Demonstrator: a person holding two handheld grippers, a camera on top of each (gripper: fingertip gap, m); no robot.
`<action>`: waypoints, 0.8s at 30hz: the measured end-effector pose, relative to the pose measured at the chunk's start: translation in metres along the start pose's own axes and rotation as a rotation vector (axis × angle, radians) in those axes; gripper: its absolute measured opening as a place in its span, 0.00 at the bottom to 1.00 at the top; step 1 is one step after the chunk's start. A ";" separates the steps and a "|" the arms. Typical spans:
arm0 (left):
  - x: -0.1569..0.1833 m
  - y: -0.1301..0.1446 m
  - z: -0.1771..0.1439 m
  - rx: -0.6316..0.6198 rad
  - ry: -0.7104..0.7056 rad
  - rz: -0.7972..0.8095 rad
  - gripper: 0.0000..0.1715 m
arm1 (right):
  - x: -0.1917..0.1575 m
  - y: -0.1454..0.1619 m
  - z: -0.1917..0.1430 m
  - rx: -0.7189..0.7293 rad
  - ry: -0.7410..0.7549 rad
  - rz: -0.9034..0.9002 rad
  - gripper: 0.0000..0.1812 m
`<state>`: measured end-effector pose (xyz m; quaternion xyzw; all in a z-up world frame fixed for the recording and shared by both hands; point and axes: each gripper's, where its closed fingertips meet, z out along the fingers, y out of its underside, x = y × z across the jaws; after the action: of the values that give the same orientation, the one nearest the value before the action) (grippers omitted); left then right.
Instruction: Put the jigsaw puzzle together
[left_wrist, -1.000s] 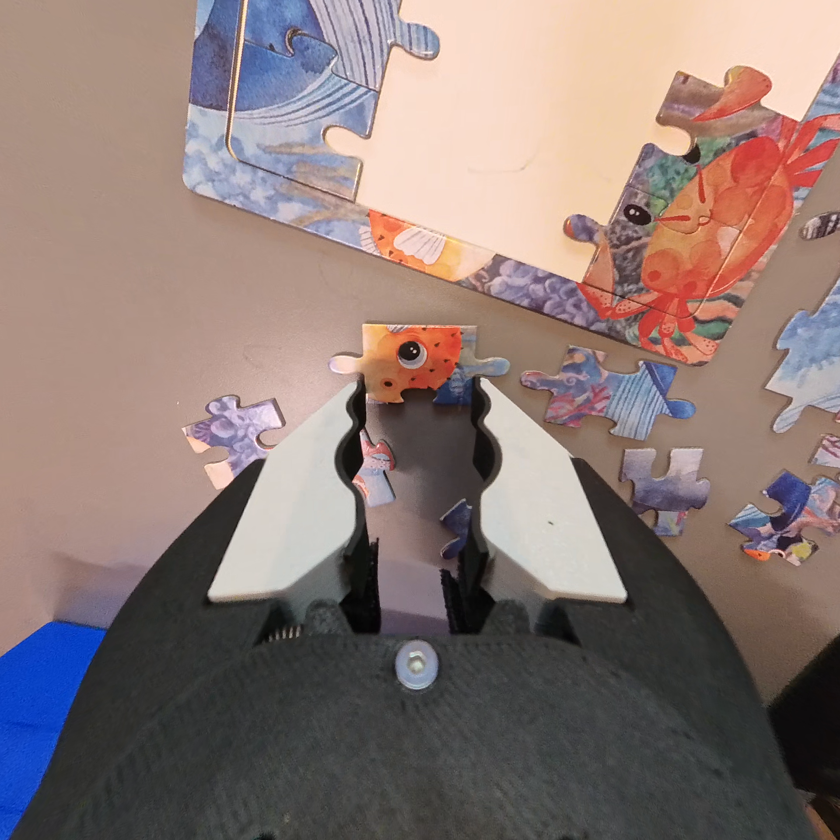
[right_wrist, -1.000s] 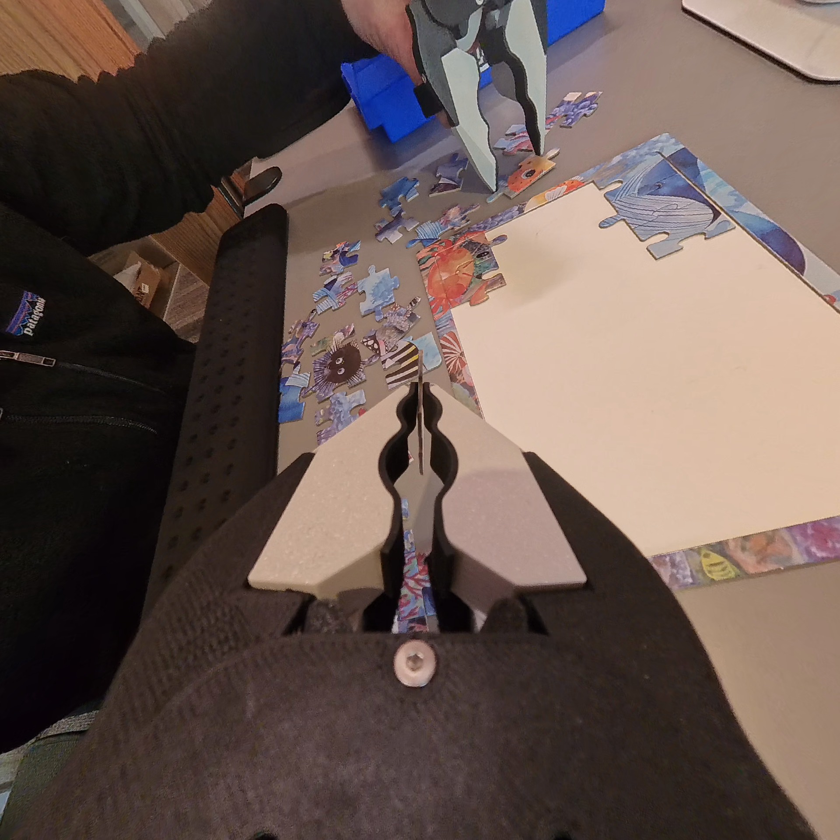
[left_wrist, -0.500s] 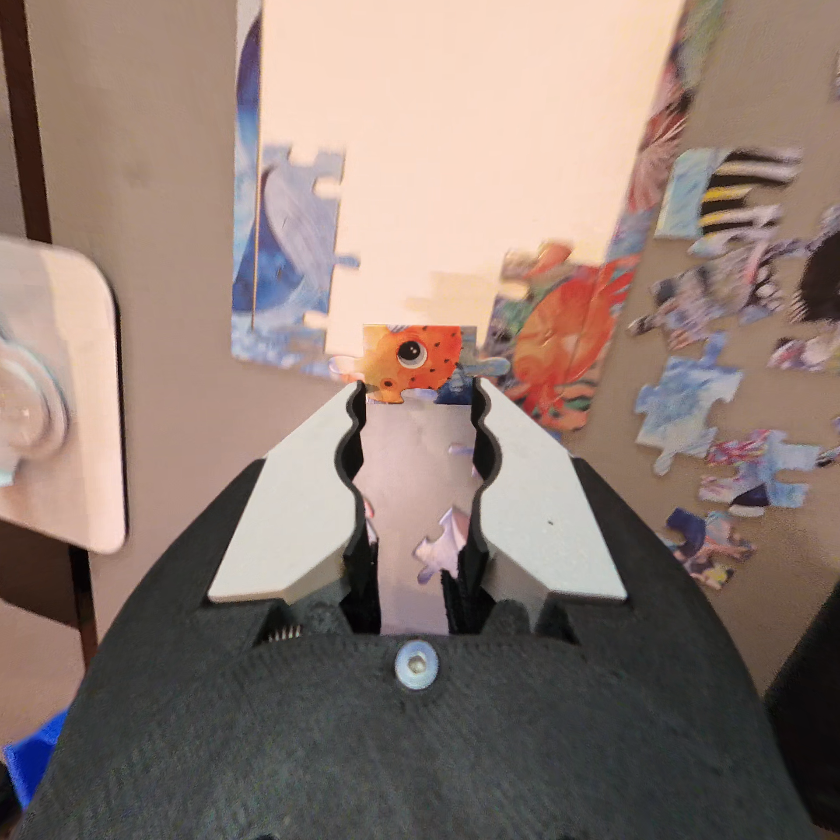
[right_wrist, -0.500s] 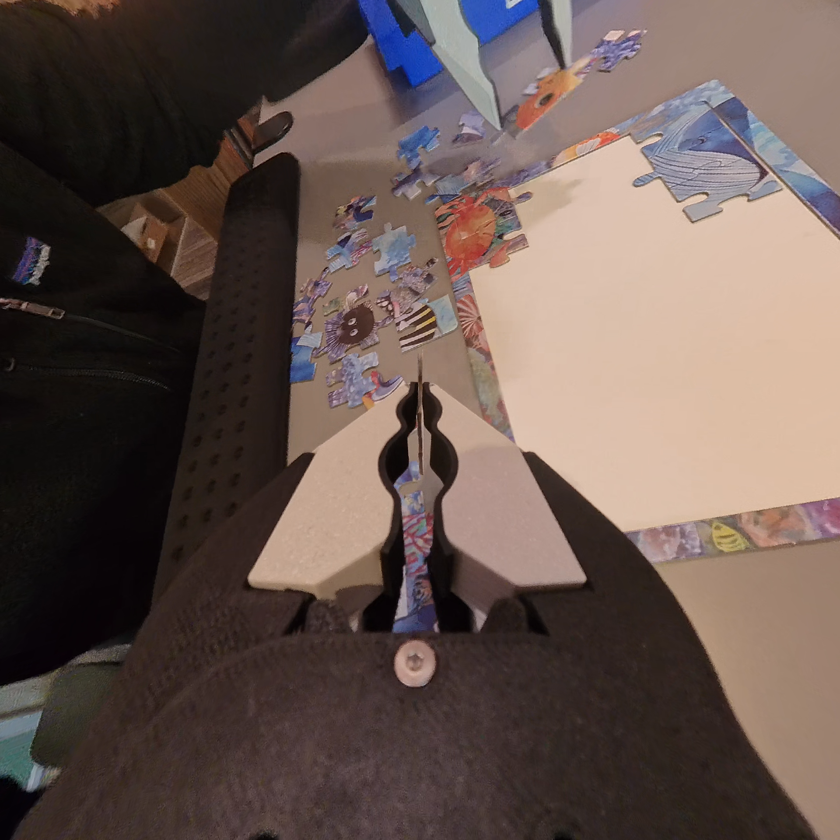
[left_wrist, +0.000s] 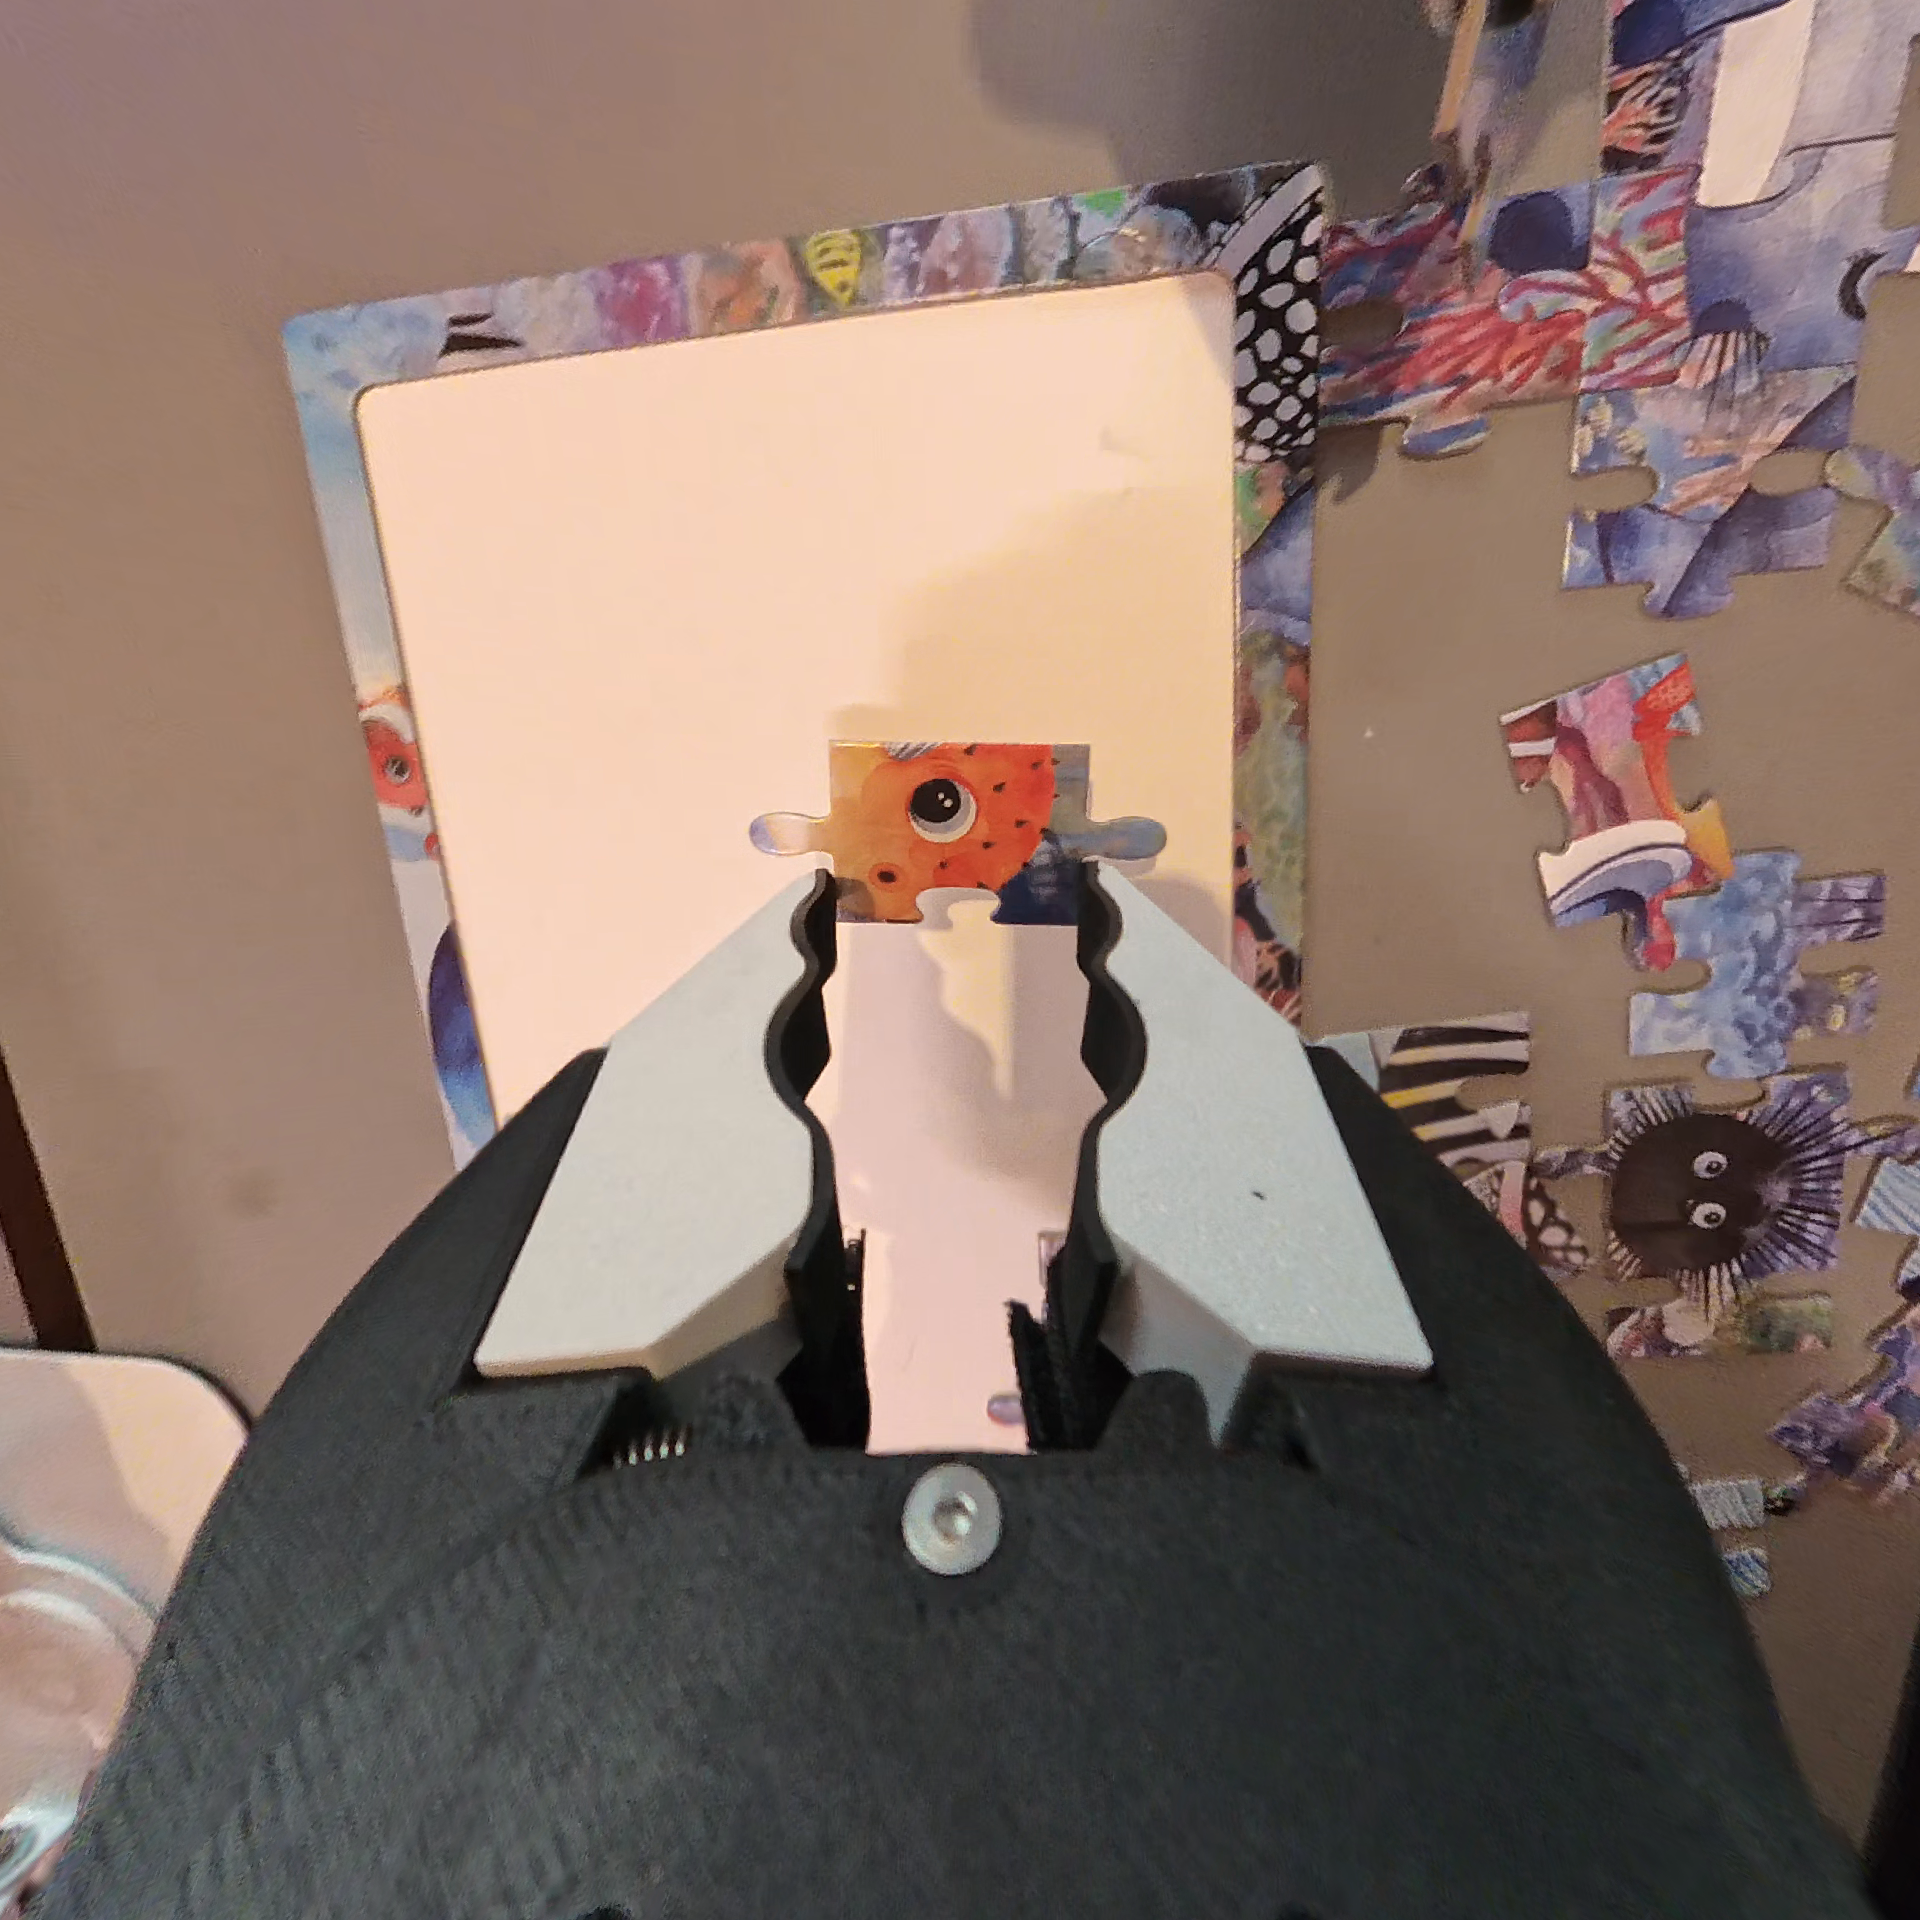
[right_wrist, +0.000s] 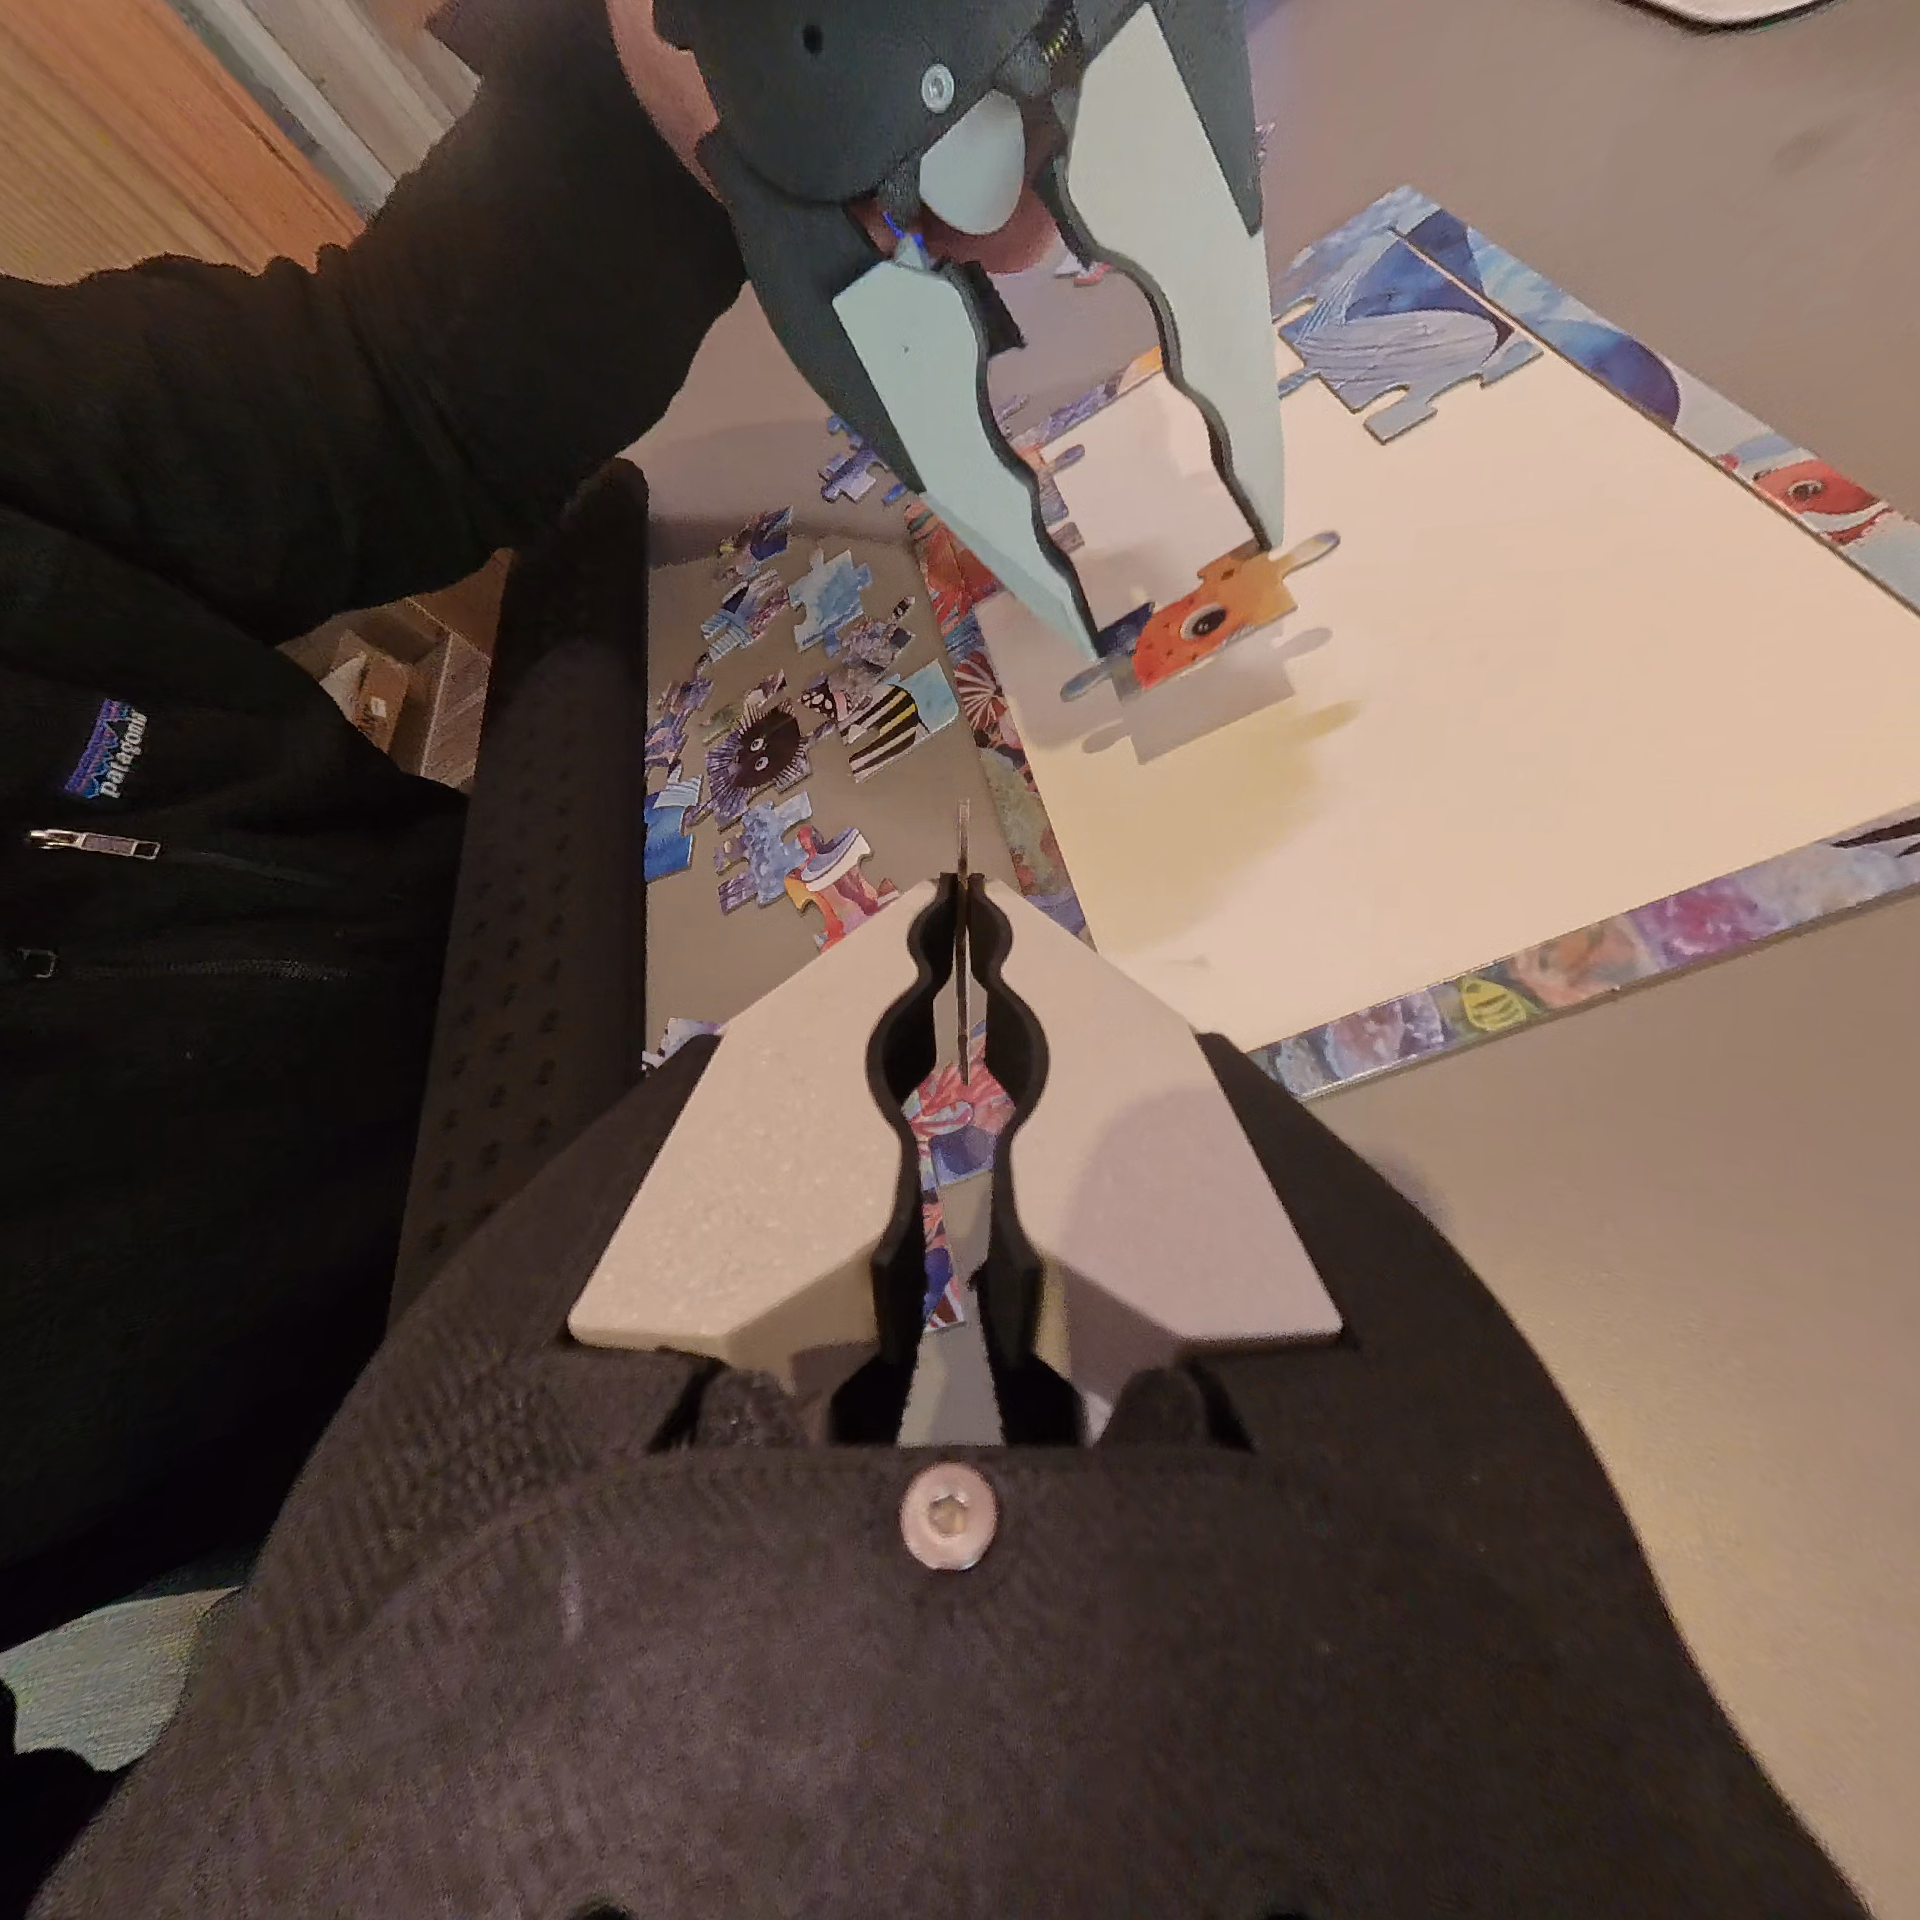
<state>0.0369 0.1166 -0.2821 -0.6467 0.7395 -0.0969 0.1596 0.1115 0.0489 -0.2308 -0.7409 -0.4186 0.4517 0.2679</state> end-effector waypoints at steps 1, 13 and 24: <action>0.003 -0.003 0.003 0.003 0.009 0.007 0.26 | 0.001 0.000 0.000 0.000 -0.003 0.006 0.00; -0.023 0.003 0.017 -0.053 -0.059 -0.016 0.26 | 0.019 -0.003 -0.004 0.055 0.025 0.071 0.00; -0.017 -0.007 -0.017 0.120 -0.141 -0.083 0.38 | 0.024 -0.002 -0.015 0.067 0.047 0.086 0.00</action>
<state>0.0395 0.1316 -0.2617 -0.6712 0.6920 -0.1016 0.2457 0.1294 0.0702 -0.2331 -0.7592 -0.3647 0.4590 0.2825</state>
